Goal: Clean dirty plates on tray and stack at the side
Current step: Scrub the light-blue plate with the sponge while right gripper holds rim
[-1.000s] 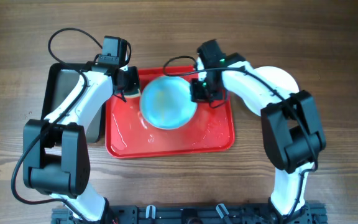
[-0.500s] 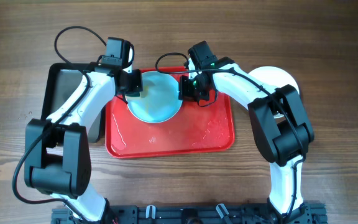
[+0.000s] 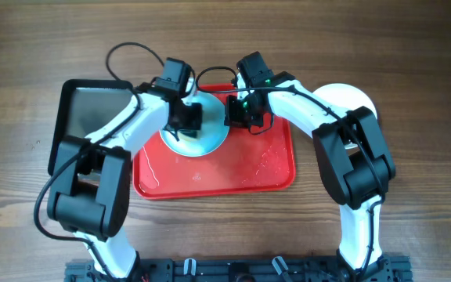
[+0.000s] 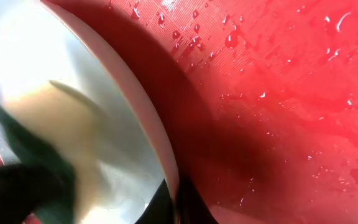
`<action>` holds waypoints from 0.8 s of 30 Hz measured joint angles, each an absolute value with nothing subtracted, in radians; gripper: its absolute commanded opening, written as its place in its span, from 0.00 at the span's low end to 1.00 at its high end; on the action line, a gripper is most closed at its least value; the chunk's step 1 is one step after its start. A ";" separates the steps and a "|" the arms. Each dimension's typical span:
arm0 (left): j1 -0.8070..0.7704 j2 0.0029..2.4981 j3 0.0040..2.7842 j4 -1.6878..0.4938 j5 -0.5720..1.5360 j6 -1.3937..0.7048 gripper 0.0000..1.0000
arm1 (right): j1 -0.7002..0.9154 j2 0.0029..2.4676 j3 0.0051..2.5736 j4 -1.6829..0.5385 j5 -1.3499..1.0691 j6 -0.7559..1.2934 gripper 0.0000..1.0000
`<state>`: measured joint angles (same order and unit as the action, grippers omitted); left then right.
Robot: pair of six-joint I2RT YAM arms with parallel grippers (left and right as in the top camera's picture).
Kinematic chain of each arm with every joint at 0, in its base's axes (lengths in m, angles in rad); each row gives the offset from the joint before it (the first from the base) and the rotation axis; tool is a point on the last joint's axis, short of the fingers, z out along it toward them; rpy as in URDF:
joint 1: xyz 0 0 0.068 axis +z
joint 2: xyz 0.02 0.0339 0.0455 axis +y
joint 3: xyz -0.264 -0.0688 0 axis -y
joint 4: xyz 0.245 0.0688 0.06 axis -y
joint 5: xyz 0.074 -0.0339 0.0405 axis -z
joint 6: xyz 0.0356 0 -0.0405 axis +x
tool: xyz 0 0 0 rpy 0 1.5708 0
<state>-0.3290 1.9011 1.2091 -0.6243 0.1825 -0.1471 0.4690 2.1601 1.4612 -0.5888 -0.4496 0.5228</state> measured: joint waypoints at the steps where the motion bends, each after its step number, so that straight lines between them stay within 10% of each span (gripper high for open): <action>1: -0.341 1.902 1.209 -0.632 0.222 -0.147 0.04 | 0.469 2.160 1.461 -0.589 -0.450 0.523 0.04; 24: -0.310 1.922 1.196 -0.421 -0.227 -0.421 0.04 | 0.476 2.163 1.462 -0.583 -0.464 0.538 0.04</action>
<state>-0.3099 1.9221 1.1961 -0.4213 -0.2272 -0.4213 0.4755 2.1632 1.4616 -0.5835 -0.4644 0.5381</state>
